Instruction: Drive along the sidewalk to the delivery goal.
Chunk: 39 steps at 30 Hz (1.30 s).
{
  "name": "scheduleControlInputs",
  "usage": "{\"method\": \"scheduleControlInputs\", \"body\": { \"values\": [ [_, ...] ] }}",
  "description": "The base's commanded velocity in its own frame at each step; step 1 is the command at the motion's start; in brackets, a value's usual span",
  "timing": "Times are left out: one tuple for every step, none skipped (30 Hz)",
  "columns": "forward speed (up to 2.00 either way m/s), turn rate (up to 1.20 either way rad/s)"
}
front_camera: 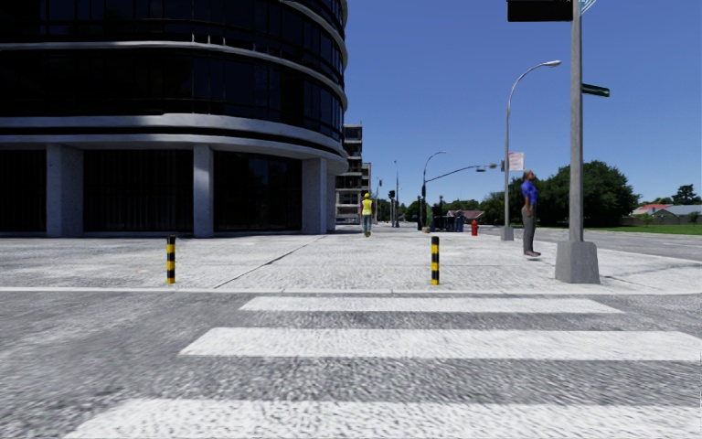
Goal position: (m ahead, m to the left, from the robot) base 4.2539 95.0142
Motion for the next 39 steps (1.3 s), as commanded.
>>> {"method": "scheduleControlInputs", "body": {
  "values": [
    [2.00, 0.00],
    [2.00, 0.00],
    [2.00, 0.00],
    [2.00, 0.00],
    [2.00, 0.00],
    [2.00, 0.00],
    [2.00, 0.00],
    [2.00, 0.00],
    [2.00, 0.00],
    [2.00, 0.00],
    [2.00, 0.00],
    [2.00, 0.00],
    [2.00, 0.00],
    [2.00, 0.00],
    [2.00, 0.00],
    [2.00, 0.00],
    [2.00, 0.00],
    [2.00, 0.00],
    [2.00, 0.00],
    [2.00, 0.00],
    [2.00, 0.00],
    [2.00, 0.00],
    [2.00, 0.00],
    [2.00, 0.00],
    [2.00, 0.00],
    [2.00, 0.00],
    [2.00, 0.00],
    [2.00, 0.00],
    [2.00, 0.00],
    [2.00, 0.00],
    [2.00, 0.00],
    [2.00, 0.00],
    [2.00, 0.00],
    [2.00, 0.00],
    [2.00, 0.00],
    [2.00, 0.00],
    [2.00, 0.00],
    [2.00, 0.00],
    [2.00, 0.00]
  ]
}}
